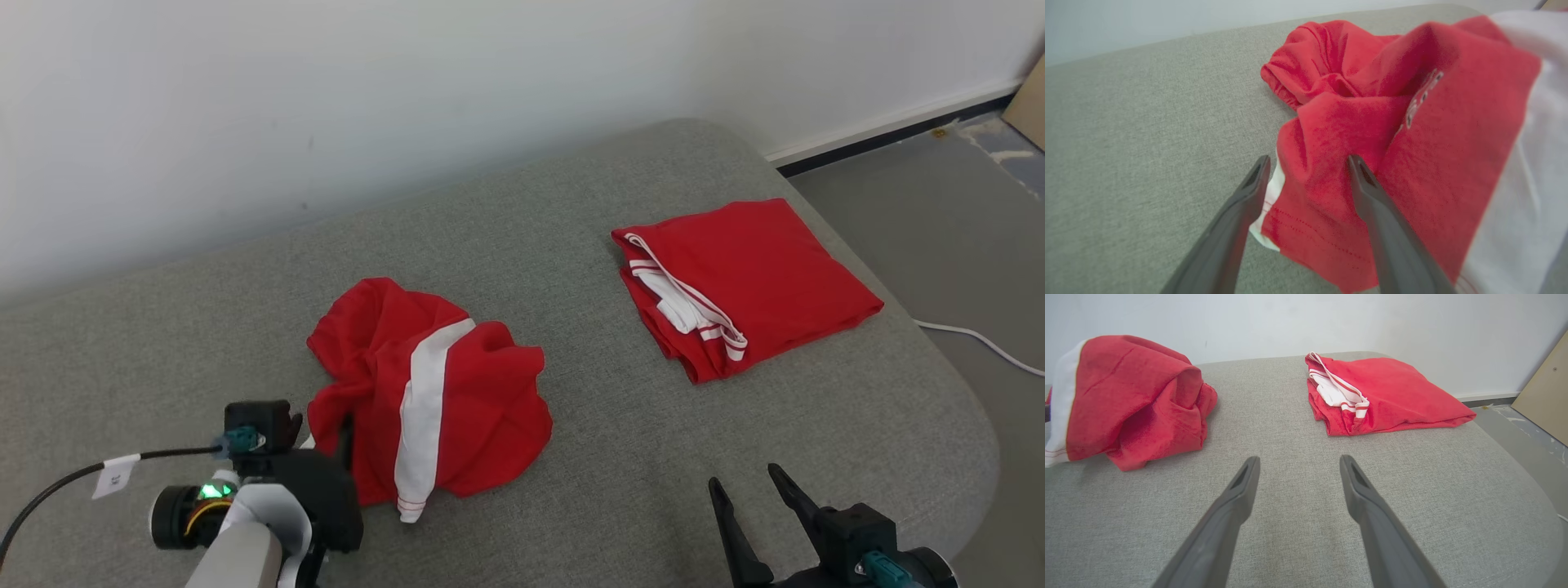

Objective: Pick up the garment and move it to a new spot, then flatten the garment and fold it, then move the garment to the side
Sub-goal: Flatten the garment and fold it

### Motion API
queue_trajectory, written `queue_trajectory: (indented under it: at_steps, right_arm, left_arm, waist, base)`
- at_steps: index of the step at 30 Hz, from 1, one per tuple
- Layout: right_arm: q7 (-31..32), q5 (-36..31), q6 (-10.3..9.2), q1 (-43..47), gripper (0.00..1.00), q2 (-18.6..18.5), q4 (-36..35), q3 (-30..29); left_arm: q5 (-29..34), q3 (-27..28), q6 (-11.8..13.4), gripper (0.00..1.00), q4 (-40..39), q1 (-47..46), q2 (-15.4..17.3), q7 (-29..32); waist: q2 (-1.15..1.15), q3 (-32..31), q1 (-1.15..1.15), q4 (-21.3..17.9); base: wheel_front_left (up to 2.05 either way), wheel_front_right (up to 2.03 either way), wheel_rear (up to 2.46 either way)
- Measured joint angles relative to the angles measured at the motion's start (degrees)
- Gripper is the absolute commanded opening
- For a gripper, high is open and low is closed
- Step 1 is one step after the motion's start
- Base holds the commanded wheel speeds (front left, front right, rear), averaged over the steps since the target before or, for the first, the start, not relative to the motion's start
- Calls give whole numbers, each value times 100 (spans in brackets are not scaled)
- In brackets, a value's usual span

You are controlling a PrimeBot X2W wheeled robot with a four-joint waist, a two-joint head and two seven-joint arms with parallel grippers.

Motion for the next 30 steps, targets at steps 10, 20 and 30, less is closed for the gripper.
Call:
queue_trajectory:
  at_steps: [10,20,30]
  right_arm:
    - [4,7,0,-3,100,-35,42,53]
    - [35,8,0,91,100,-101,5,3]
    - [83,45,0,255,100,-94,-56,-32]
  left_arm:
    - [2,-142,97,0,-63,-775,-354,-1105]
    - [-541,-200,468,0,-2312,-1033,-494,-1797]
    - [-1138,-1178,798,0,-2810,1691,-490,-1314]
  waist:
    - [0,-39,0,141]
    - [0,-287,-1,538]
    - [0,-424,-2,1277]
  base:
    - [0,0,0]
    - [0,0,0]
    - [0,0,0]
